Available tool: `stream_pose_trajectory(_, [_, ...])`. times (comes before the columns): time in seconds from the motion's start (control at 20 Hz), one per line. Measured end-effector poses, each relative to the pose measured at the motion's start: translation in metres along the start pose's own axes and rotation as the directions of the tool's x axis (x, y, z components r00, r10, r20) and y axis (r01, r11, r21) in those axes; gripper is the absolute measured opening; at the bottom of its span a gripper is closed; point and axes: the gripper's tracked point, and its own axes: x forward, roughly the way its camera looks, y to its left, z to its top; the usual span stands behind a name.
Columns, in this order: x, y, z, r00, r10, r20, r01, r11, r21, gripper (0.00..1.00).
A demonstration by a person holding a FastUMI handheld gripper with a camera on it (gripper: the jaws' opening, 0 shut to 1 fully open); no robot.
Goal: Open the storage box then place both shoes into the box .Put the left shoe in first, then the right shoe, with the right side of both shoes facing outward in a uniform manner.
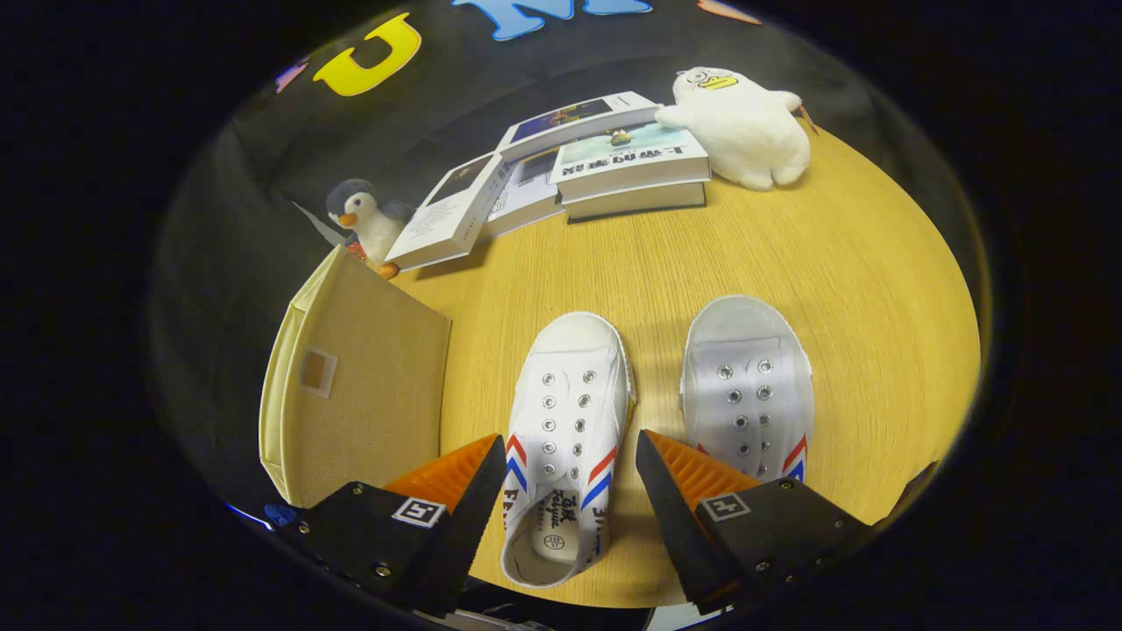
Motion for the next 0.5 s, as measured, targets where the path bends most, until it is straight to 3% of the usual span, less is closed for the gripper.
stream_pose_trajectory(0.25, [0.012,-0.009,-0.012,0.999,0.004,-0.037,-0.002,0.998,0.065,0.79])
stream_pose_trajectory(0.4, [0.018,-0.015,-0.020,0.999,-0.007,-0.053,0.012,0.996,0.092,0.50])
stream_pose_trajectory(0.5, [0.020,-0.015,-0.020,0.998,0.002,-0.057,0.005,0.993,0.122,0.49])
